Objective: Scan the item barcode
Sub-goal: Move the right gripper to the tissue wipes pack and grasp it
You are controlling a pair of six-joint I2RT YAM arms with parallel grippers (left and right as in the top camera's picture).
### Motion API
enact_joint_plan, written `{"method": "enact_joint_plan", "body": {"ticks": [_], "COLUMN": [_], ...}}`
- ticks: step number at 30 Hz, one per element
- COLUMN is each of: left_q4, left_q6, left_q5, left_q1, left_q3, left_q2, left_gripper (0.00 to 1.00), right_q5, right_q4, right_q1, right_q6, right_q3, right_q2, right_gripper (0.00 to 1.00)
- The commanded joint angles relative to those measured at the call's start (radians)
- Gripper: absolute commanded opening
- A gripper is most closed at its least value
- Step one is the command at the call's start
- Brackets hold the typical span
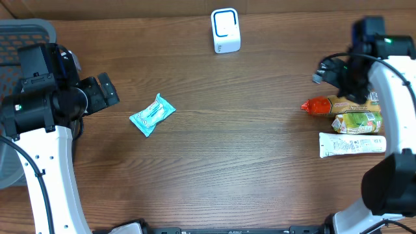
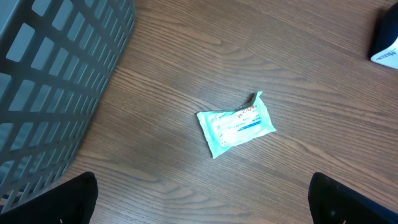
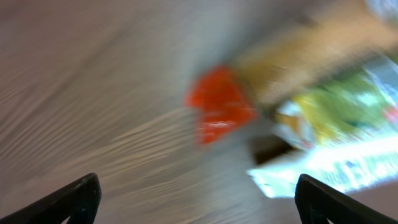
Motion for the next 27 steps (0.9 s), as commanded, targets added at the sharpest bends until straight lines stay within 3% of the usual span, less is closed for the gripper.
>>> {"method": "enact_joint_plan", "body": {"ticks": [1,11,15,20,27], "left_q4": [0.002,0.002,0.002,0.002,0.002], "left_q6": [0.019,0.019,0.019,0.019,0.019], "left_q5": [0.004,0.004,0.004,0.004,0.004], "left_q1": [0.004,0.004,0.004,0.004,0.004], "left_q3": [0.017,0.017,0.017,0.017,0.017], "left_q2": [0.006,0.006,0.006,0.006,0.006], "left_gripper": [1.00,0.99,1.00,0.99,1.00], "right_q5": [-0.093,-0.173,-0.168,-0.120,0.034], "right_q4": [0.049,0.426,0.544,0.735,0.851], "right_q1": [0.127,0.533,0.633,0.745,0.856], "right_q6": [-0.151,-0.231,-0.275,-0.438,-0.580], "right_q3": [0.059,0.091,0.149,0.154,0.154], "right_q2": [-0.026,0.186,0.318,0.439,0.550], "right_gripper": [1.00,1.00,1.00,0.99,0.98]}}
